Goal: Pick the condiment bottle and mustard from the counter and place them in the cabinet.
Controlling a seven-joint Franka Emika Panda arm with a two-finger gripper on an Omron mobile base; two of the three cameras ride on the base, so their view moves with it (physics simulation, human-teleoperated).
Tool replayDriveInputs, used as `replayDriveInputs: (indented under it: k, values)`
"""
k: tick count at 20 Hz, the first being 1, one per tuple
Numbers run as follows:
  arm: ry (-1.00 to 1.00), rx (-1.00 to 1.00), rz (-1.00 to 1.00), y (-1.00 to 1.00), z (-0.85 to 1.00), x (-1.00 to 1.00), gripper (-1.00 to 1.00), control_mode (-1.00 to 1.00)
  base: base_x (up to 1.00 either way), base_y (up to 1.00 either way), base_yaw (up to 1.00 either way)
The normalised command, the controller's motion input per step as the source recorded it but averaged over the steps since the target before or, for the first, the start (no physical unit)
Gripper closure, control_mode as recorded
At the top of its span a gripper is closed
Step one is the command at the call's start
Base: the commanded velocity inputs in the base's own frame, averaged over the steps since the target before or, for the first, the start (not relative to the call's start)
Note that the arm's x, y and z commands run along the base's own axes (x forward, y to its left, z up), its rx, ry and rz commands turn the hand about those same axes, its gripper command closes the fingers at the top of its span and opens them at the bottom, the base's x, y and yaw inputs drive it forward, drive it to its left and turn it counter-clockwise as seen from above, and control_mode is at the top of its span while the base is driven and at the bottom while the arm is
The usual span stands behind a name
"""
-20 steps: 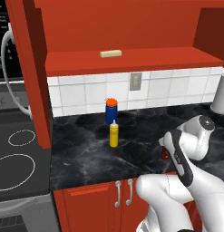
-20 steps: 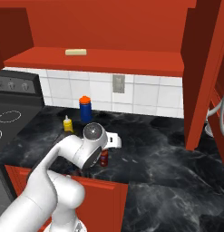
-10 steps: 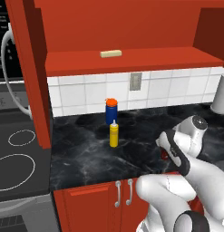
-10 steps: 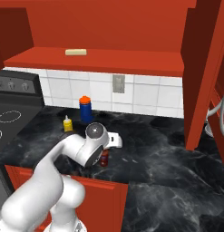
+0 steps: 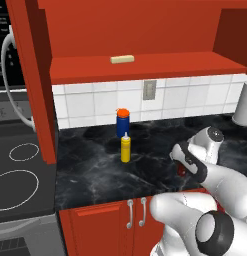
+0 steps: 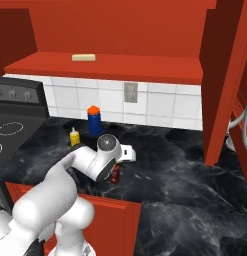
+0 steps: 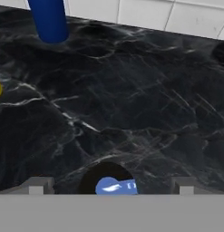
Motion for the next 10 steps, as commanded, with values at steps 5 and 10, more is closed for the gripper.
replayDriveInputs:
  k: [5, 10]
  values:
    - [0.0, -0.01, 0.0, 0.05, -0.12, 0.23, 1.0, -1.0, 0.0, 0.0, 0.0]
    - [-0.06, 0.02, -0.04, 0.01, 0.18, 0.04, 1.0, -1.0, 0.0, 0.0, 0.0]
